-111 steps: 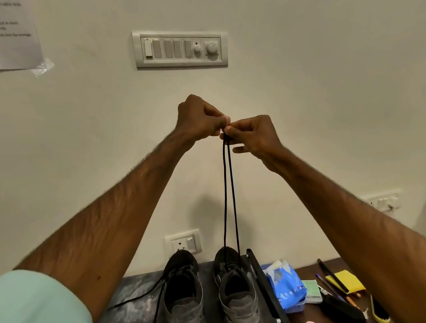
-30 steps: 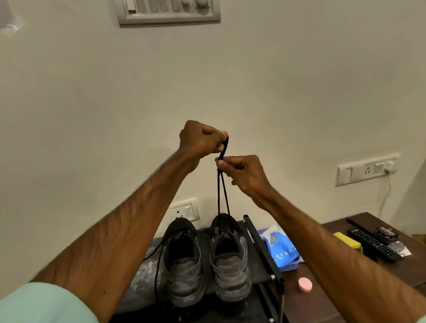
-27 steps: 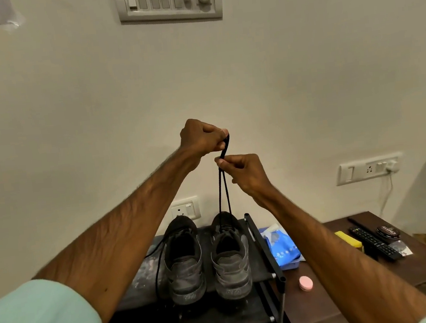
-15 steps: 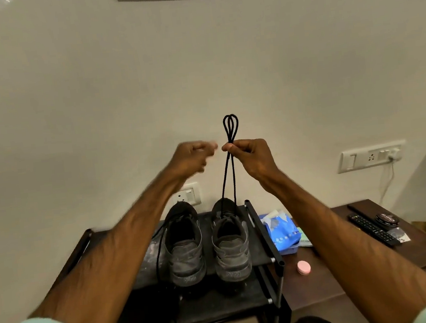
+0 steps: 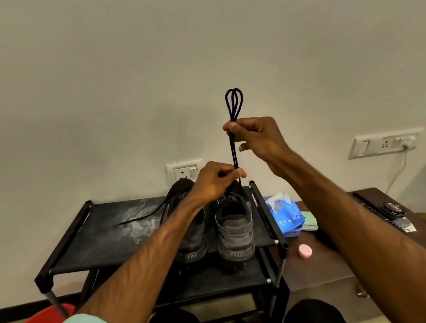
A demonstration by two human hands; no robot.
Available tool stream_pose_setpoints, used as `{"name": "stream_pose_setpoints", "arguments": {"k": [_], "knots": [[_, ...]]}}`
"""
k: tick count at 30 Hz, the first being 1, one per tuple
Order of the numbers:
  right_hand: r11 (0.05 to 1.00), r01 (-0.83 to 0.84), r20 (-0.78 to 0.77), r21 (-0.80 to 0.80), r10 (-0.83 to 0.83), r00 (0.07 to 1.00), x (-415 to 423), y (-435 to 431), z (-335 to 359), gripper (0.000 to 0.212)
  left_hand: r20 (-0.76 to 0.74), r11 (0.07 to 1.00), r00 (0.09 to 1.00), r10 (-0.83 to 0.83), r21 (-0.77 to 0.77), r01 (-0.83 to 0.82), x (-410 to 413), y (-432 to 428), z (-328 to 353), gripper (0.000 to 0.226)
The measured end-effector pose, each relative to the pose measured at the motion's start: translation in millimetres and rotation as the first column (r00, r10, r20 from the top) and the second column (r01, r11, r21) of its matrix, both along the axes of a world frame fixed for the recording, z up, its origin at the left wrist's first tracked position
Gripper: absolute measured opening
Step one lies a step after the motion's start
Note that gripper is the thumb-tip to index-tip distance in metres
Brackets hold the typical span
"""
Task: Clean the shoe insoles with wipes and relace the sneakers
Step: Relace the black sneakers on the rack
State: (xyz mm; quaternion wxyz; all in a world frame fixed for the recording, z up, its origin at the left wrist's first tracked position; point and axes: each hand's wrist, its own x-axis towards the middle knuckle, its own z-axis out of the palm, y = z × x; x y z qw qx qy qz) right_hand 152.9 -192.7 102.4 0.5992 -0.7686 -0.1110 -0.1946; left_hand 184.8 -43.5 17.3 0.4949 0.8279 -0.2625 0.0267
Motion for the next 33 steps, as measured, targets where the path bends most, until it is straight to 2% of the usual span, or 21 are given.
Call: {"name": "stream_pose_setpoints", "arguments": {"k": [4,9,12,15,18,20,23,29,33], "knots": [[0.993,0.102,0.013,-0.055,-0.101,0.995,0.5,-17.0,-6.2,0.017,-0.044,0.999,0.998,0.049,-0.012,-0.049,6.2,24.9,2.7,0.02],[0.946,0.218,-0.008,-0.238,-0.226,0.974,-0.5,-31.9,-43.8,0.02,-0.099,0.999,0.994,0.036,-0.006,-0.036,11.0,46.7,14.9,0.022],[0.925,0.187,-0.027,-0.33,-0.207,0.978,-10.7,-29.9,-66.6,0.015,-0.211,0.996,0.977,0.013,-0.079,-0.031,9.9,48.2,22.5,0.025],[0.92,0.076,-0.06,-0.385,-0.107,0.992,-21.4,-19.2,-81.8,0.01,-0.332,0.99,0.943,0.006,-0.133,-0.053,9.8,43.8,24.4,0.027],[0.931,0.034,-0.079,-0.363,-0.067,0.995,-26.3,-7.8,-89.1,0.012,-0.333,0.994,0.943,0.022,-0.091,-0.055,8.2,37.2,24.9,0.021],[0.937,0.045,-0.088,-0.346,-0.081,0.993,-25.5,-2.7,-92.6,0.012,-0.276,0.999,0.96,0.04,-0.021,-0.048,6.8,31.8,26.1,0.014],[0.954,0.082,-0.117,-0.288,-0.12,0.986,-23.0,2.2,-96.7,0.012,-0.19,0.998,0.981,0.038,0.061,-0.027,5.5,25.4,28.5,0.015],[0.994,0.041,-0.263,-0.106,-0.068,0.962,-12.7,4.3,-99.6,0.022,-0.128,0.994,0.989,0.07,0.098,-0.057,2.2,21.8,30.9,0.026],[1.0,-0.007,-0.342,0.002,0.008,0.94,-10.6,6.6,-99.4,0.016,-0.027,0.991,0.995,0.091,0.104,-0.088,-1.5,25.0,27.7,0.018]]}}
